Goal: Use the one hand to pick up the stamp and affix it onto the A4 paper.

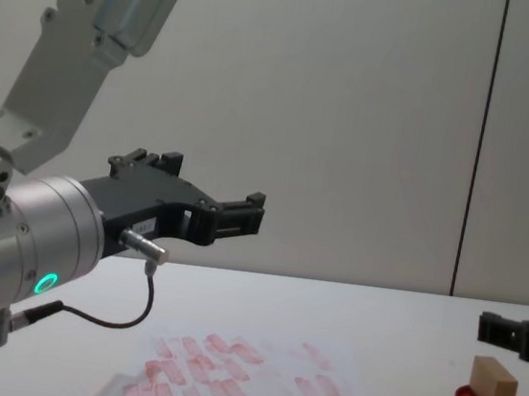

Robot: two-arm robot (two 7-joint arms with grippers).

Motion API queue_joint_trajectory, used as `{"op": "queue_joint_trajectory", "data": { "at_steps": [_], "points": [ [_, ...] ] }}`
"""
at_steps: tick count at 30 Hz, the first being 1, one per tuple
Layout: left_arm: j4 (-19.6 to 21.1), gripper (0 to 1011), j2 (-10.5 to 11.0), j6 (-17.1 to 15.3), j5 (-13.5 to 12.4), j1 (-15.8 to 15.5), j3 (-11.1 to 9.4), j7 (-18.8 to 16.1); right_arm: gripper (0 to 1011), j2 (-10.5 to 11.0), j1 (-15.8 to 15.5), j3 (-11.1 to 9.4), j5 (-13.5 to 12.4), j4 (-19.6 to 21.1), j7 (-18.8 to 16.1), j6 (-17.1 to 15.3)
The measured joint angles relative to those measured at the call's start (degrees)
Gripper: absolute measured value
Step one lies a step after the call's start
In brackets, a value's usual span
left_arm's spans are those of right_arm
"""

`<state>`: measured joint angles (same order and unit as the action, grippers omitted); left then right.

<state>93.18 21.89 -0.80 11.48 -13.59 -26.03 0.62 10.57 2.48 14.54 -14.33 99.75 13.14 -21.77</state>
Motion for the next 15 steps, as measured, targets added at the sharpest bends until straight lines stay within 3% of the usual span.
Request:
{"op": "queue_joint_trajectory", "data": {
  "at_steps": [15],
  "points": [
    [0.0, 993, 0.0, 0.0, 0.0, 0.0, 0.0, 0.0, 1001, -1.8, 5.1, -1.0, 0.2, -7.1, -3.4, -3.6]
  ]
}}
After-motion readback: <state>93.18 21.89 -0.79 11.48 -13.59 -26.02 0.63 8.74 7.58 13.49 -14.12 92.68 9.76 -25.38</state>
